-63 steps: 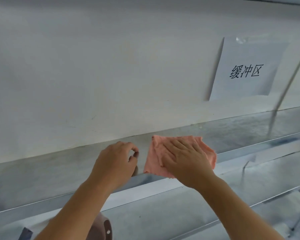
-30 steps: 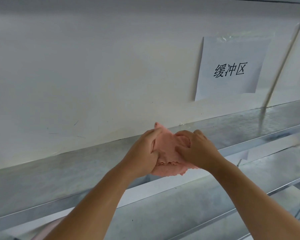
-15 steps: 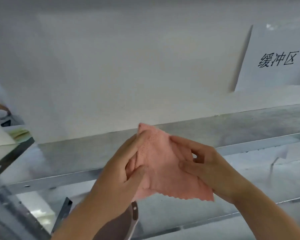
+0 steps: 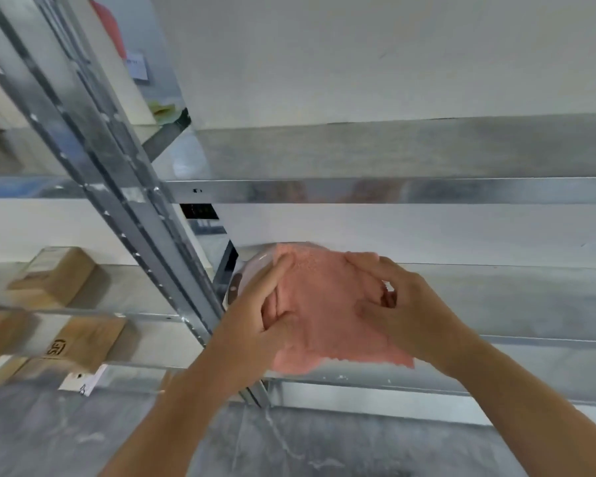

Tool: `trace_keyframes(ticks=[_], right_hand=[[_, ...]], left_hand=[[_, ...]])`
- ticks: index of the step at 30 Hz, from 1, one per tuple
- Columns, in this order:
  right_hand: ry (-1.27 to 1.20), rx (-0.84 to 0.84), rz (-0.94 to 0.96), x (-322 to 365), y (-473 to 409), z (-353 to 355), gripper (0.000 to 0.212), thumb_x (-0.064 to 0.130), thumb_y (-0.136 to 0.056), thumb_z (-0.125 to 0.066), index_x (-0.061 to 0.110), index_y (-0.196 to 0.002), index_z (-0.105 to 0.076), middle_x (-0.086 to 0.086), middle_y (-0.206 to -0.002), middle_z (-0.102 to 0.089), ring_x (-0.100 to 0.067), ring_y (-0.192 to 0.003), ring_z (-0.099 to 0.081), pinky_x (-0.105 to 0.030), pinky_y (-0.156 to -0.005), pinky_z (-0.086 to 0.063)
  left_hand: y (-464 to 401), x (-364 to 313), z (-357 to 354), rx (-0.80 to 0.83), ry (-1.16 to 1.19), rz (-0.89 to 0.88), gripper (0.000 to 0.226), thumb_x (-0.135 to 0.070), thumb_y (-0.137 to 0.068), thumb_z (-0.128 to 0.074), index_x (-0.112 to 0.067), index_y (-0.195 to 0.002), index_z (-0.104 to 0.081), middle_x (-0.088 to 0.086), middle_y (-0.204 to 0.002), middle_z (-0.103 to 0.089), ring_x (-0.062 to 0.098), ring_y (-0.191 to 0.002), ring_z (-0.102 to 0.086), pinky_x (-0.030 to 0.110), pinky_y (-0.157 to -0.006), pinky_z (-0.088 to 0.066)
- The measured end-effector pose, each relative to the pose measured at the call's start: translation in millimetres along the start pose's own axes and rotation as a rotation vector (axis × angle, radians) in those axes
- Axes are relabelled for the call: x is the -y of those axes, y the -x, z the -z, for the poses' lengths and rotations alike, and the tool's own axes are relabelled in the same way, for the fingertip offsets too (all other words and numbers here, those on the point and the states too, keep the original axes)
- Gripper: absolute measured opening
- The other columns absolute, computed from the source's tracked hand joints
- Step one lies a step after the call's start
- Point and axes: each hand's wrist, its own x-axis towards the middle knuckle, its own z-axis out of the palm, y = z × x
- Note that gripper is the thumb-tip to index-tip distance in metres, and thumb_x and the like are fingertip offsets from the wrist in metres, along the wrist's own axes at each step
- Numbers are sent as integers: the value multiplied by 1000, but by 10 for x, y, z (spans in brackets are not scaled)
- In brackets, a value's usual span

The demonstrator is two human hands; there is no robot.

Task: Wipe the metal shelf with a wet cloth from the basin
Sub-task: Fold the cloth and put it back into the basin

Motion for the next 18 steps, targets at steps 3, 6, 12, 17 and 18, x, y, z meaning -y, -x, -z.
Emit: trace_keyframes(ticks=[3, 6, 12, 17, 18], right_hand=[[119, 39, -17, -109, -318, -188, 67, 3, -89, -66, 35, -147, -57, 7, -131, -63, -18, -110, -65, -32, -97, -54], [226, 109, -14, -214, -673, -373, 67, 10, -85, -70, 31, -148, -56, 7, -137, -61, -17, -121, -58, -22, -93, -45], [479, 154, -53, -576, -1381, -700, 67, 19, -84, -63, 31, -149, -52, 2, -149, -57, -25, -141, -50, -42, -116, -43], [664, 292, -91, -697, -1623, -861, 47, 12, -101, -54, 12, -148, -52, -8, -148, -58, -26, -142, -49, -26, -111, -30], [686, 294, -88, -737, -1649, -885, 46, 13, -102, -52, 12, -148, -52, -8, -148, -59, -24, -141, -50, -25, -109, -30]], left_hand=[[-170, 311, 36, 4, -52, 19, 82, -20, -95, -66, -53, -158, -24, -30, -165, -25, -2, -150, -30, 38, -123, -33], [-417, 573, 38, -29, -202, 12, 82, -17, -95, -61, -42, -162, -21, -23, -167, -23, 7, -152, -29, 43, -124, -32], [-920, 988, -97, -7, -413, 82, 83, -9, -98, -55, -29, -165, -12, -12, -171, -17, 20, -146, -41, 30, -113, -37], [-1152, 1188, -219, 71, -508, 119, 81, -6, -97, -56, -24, -165, -15, -8, -172, -16, 21, -150, -34, 22, -104, -38], [-1180, 1226, -238, 106, -517, 136, 82, -9, -97, -57, -24, -165, -13, -6, -171, -18, 22, -145, -41, 22, -102, -40]])
